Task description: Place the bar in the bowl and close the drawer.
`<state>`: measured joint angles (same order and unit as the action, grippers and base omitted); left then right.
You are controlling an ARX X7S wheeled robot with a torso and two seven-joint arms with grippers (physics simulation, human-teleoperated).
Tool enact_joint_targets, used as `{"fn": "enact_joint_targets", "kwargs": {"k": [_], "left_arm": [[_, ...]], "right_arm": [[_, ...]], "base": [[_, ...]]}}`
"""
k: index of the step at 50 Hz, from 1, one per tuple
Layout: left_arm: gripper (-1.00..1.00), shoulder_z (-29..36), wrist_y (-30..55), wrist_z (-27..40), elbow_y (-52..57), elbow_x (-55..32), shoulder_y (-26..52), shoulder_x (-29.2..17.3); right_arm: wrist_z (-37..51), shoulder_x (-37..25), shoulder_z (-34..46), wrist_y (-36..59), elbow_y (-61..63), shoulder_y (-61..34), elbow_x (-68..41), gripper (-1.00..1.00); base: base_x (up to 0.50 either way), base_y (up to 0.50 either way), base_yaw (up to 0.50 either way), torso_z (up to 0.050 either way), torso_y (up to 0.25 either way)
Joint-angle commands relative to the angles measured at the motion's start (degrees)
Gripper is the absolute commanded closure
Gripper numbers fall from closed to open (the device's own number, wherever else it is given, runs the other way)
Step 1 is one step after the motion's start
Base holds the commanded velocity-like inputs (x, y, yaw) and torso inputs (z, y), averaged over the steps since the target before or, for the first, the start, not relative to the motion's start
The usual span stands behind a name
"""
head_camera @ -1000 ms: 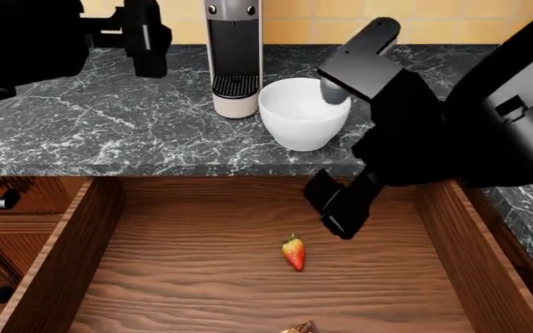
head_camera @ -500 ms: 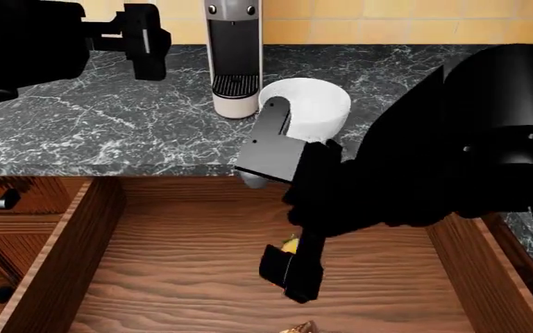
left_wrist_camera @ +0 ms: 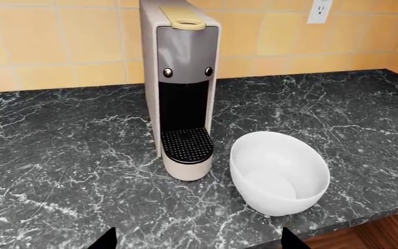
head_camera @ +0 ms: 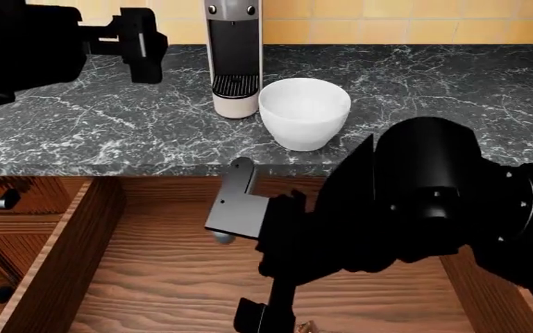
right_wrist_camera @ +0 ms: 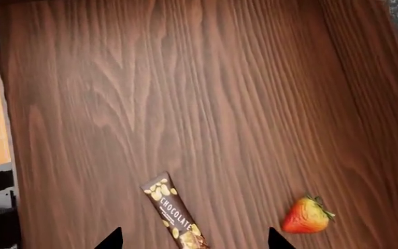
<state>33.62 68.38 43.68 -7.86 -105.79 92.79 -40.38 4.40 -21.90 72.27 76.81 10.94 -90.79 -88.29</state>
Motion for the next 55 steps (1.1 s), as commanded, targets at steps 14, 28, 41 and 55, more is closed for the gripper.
{"fn": "enact_joint_targets", "kwargs": {"k": [14, 28, 41, 55], "left_arm": [[-1.00, 0.5, -0.5, -1.0, 0.1, 0.7, -0.9, -0.6], [-1.00, 0.6, -0.8, -1.6, 0.0, 1.0, -1.0, -0.8], [-1.00, 0.7, -1.5, -3.1, 0.1, 2.0, -2.0, -1.2], [-1.00, 0.9, -1.6, -3.4, 0.0, 2.0, -2.2, -1.5]], "right_arm": [[5.6, 1.4, 4.8, -4.6, -2.9, 9.5, 4.7, -1.00], [-0.1, 3.6, 12.5, -6.8, -5.5, 12.4, 14.2, -1.00], [-4.7, 6.0, 16.7, -10.5, -8.9, 13.1, 20.7, -1.00], [-8.5, 7.9, 19.1, -13.4, -11.5, 15.5, 23.1, -1.00]], "base": [[0.00, 0.00, 0.00, 0.000, 0.000], [0.00, 0.00, 0.00, 0.000, 0.000], [0.00, 0.00, 0.00, 0.000, 0.000], [0.00, 0.00, 0.00, 0.000, 0.000]]}}
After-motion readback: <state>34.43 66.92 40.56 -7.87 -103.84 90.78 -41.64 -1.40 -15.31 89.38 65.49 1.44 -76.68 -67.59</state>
